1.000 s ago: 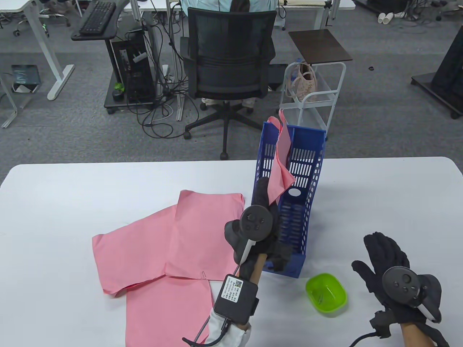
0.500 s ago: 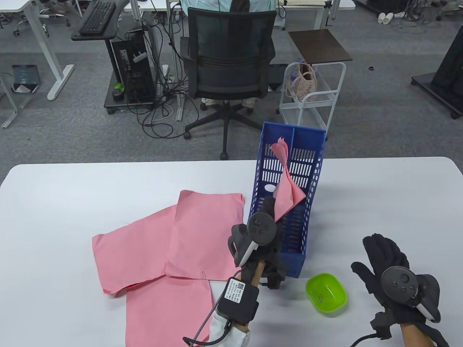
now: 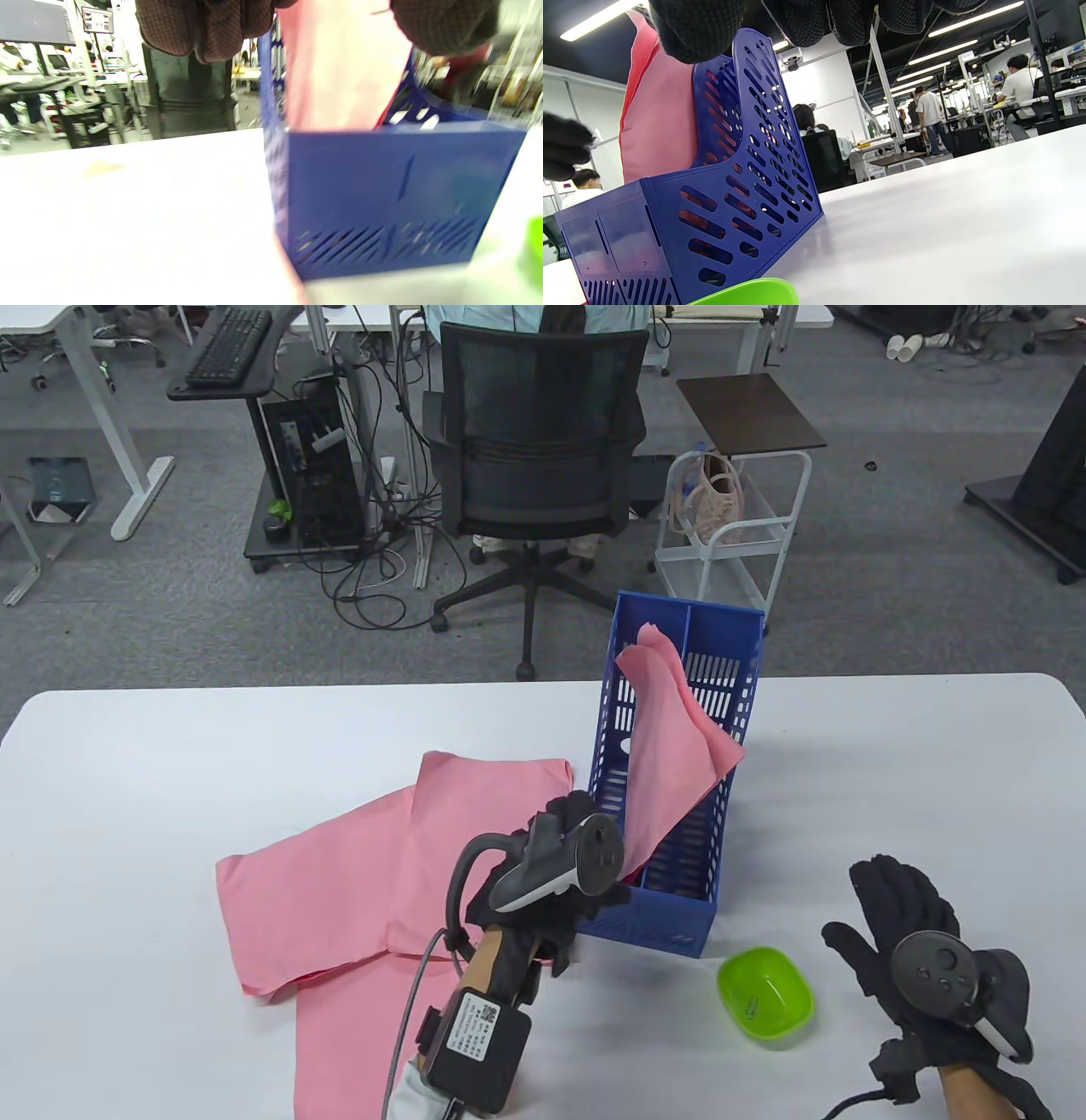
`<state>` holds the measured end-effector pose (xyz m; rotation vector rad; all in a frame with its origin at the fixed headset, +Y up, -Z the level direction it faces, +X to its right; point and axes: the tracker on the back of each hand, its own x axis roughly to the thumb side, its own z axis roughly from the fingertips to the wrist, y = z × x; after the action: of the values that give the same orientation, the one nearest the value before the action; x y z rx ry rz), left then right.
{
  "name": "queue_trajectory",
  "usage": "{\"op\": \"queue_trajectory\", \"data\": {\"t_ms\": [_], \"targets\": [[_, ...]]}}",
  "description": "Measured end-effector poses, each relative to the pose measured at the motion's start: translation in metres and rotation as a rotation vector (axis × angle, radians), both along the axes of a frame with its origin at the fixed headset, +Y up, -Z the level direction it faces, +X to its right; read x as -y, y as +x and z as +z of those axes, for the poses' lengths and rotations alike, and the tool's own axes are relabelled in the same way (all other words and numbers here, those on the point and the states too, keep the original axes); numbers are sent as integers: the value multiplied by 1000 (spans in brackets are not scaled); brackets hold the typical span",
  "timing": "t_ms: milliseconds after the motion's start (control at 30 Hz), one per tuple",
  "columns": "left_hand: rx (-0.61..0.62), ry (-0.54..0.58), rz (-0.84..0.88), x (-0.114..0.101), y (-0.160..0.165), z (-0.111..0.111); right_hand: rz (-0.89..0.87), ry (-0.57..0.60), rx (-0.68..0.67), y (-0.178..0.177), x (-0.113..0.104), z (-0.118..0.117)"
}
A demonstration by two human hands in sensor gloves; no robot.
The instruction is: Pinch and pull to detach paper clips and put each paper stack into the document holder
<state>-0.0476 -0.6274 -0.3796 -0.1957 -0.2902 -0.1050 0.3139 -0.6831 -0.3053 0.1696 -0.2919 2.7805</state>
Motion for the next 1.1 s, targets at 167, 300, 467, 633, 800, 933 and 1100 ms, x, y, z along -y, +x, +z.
{"op": "queue_trajectory", "data": {"t_ms": [167,300,467,633,800,933,1100], "targets": [[-41,-89,-77,27,-23,5,9,-5,-2,-1,1,0],[-25,-212,-119,67,-28,4,15,-12,-5,-2,2,-1],[7,-212,-147,108,-25,0,15,-20,-7,-3,2,0],[-14,-213,-142,129,-23,-4,18,-28,-9,-4,2,-1],[-8,-200,-192,137,-17,-3,20,-38,-9,-4,3,-1],[-19,-160,-247,138,-11,-5,30,-40,-12,-6,3,-1],[-52,-134,-280,138,-7,-7,38,-43,-13,-6,3,-2]]}}
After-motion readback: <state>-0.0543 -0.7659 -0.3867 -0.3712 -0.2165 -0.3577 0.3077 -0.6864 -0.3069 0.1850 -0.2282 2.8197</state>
